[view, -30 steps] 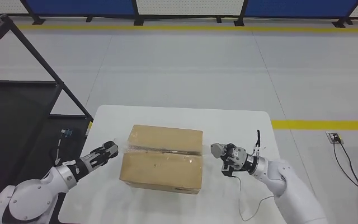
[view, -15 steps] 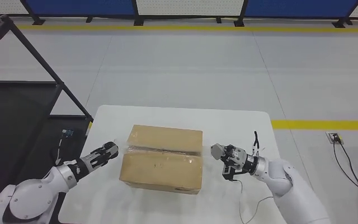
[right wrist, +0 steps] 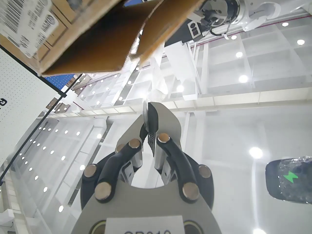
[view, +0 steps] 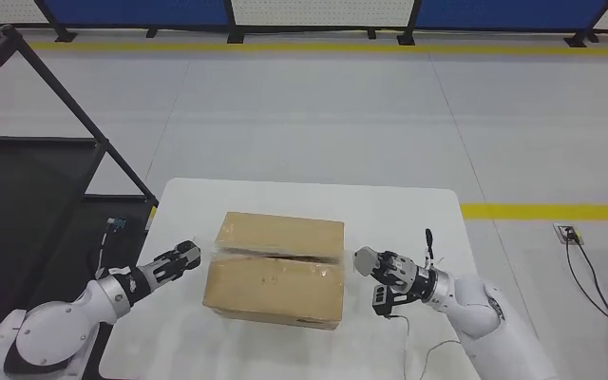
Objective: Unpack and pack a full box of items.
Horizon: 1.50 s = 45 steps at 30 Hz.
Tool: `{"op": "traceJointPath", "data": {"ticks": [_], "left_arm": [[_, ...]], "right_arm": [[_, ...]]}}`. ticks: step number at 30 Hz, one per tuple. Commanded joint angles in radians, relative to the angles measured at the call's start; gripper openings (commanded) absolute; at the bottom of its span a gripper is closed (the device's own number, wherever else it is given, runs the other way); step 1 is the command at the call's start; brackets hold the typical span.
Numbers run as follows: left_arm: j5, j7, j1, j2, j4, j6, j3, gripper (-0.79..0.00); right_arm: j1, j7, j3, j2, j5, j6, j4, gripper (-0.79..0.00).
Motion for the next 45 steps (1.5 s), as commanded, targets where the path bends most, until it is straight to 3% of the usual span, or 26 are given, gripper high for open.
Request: {"op": "traceJointPath", "data": {"ticks": [1,12,18,24,35,45], "left_arm": [[0.002,-0.007,-0.005,0.001,0.004,0.005,0.002,-0.785],[0.018,-0.035,-0.041,0.005,0.043,0.047,0.029,-0.785],[0.015,-0.037,-0.059,0.006,0.061,0.062,0.041,-0.785],[-0.023,-0.036,-0.055,0.007,0.054,0.044,0.03,-0.785],[-0.158,-0.108,-0.046,0.014,0.06,0.032,-0.024,-0.785],[-0.167,-0.162,-0.055,0.023,0.095,0.058,-0.019,-0.785]], "right_arm": [[-0.006,-0.018,0.002,0.002,0.016,-0.018,-0.007,-0.785],[0.007,-0.187,-0.019,0.008,0.117,-0.164,-0.003,-0.785],[0.023,-0.221,-0.023,0.006,0.141,-0.208,0.002,-0.785],[0.003,-0.175,-0.007,0.008,0.149,-0.123,-0.015,-0.785],[-0.009,-0.245,-0.005,0.017,0.273,-0.067,-0.017,-0.785],[0.013,-0.312,-0.018,0.02,0.298,-0.159,-0.004,-0.785]]}}
